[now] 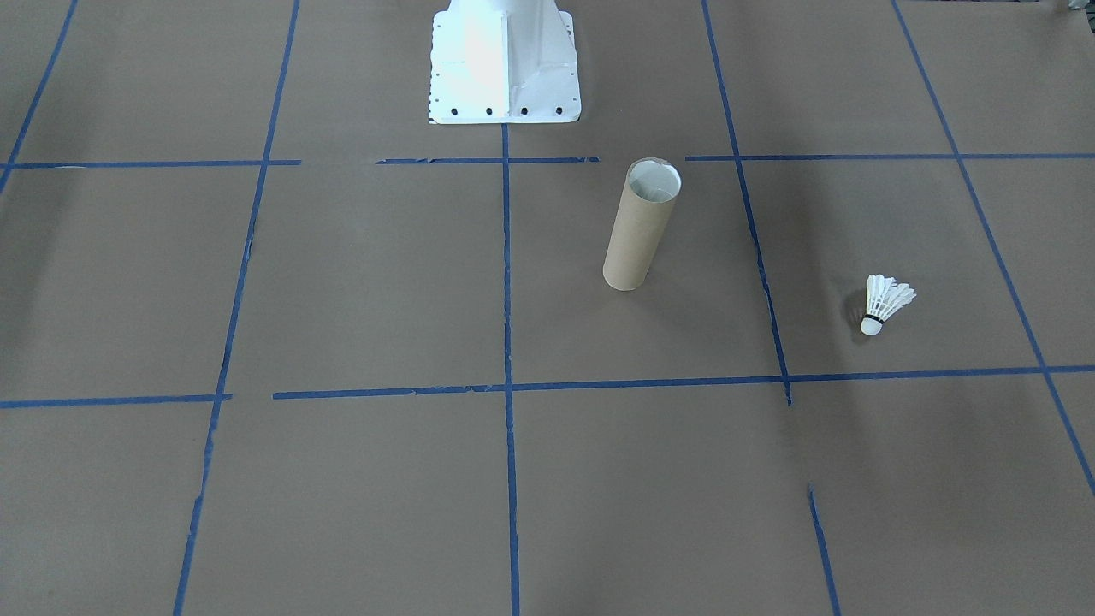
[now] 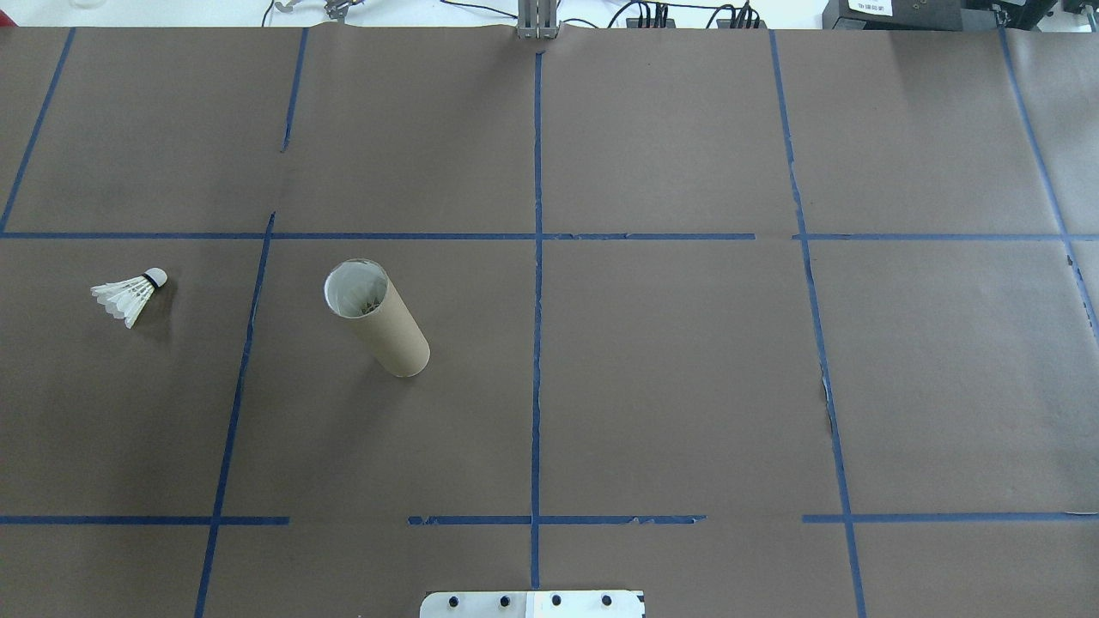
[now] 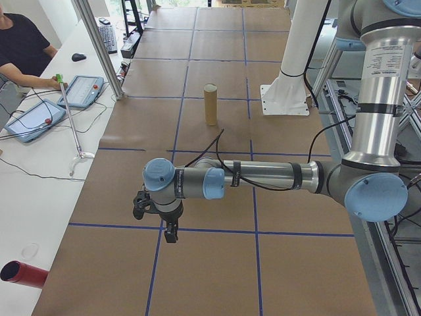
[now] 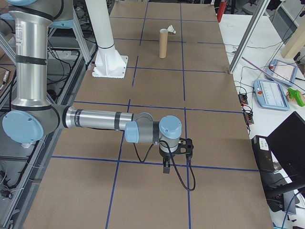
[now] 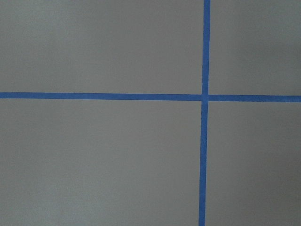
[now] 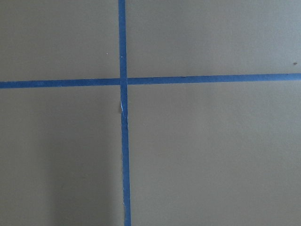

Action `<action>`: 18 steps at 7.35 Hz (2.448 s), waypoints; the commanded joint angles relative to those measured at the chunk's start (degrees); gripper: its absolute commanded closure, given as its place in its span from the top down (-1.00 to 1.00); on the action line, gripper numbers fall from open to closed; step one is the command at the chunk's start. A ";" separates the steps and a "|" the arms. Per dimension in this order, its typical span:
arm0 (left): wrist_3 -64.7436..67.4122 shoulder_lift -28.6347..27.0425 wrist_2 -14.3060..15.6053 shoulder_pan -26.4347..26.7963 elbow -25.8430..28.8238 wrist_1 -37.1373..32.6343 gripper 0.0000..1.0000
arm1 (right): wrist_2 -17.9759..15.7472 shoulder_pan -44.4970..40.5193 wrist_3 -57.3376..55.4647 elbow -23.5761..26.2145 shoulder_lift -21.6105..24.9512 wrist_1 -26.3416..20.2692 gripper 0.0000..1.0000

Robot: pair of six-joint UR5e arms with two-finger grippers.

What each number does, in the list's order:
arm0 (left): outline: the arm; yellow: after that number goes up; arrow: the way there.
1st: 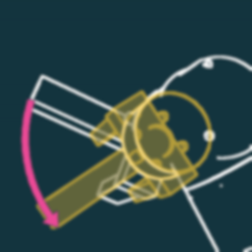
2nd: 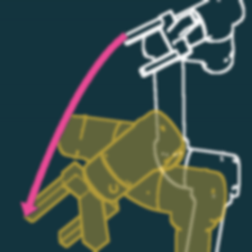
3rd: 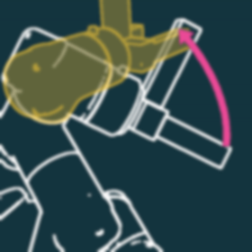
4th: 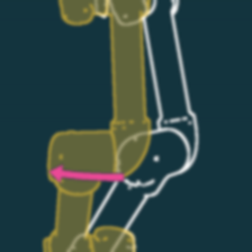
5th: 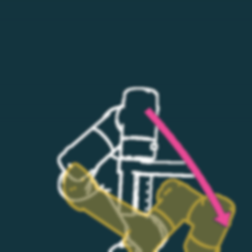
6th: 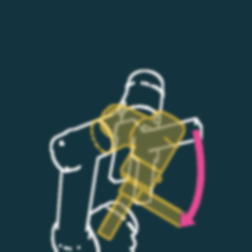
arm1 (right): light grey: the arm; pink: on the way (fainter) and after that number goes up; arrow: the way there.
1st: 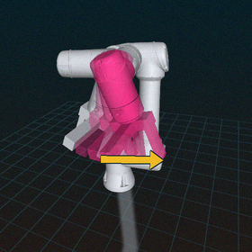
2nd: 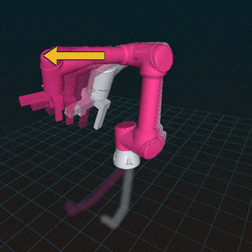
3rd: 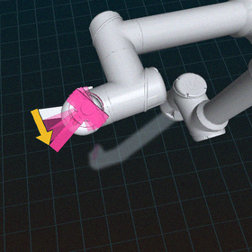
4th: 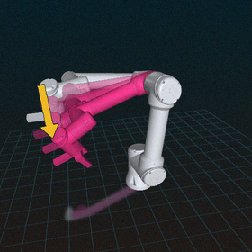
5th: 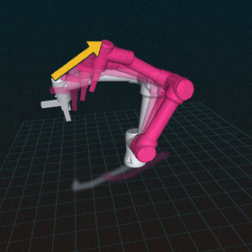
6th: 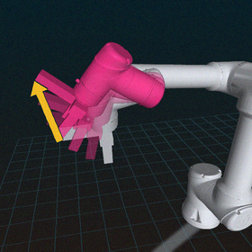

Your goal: Collect badminton balls into bucket

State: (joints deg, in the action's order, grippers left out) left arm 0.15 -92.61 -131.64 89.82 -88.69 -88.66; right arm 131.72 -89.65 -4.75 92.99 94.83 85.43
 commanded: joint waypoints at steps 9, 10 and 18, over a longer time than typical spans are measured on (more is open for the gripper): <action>38.97 -0.04 -9.86 -9.38 -9.48 -16.74 1.00 | 0.03 0.00 0.00 0.00 0.00 0.00 1.00; 44.97 3.45 -9.95 -12.19 -9.39 -25.42 1.00 | 0.03 0.00 0.00 0.00 0.00 0.00 1.00; 84.48 10.78 6.00 -33.03 -3.34 -70.57 1.00 | -0.06 0.00 0.00 0.00 0.00 0.00 1.00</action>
State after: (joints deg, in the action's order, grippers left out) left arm 83.01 -81.89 -130.08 59.67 -93.43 -156.01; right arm 131.73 -89.65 -4.75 92.99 94.83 85.43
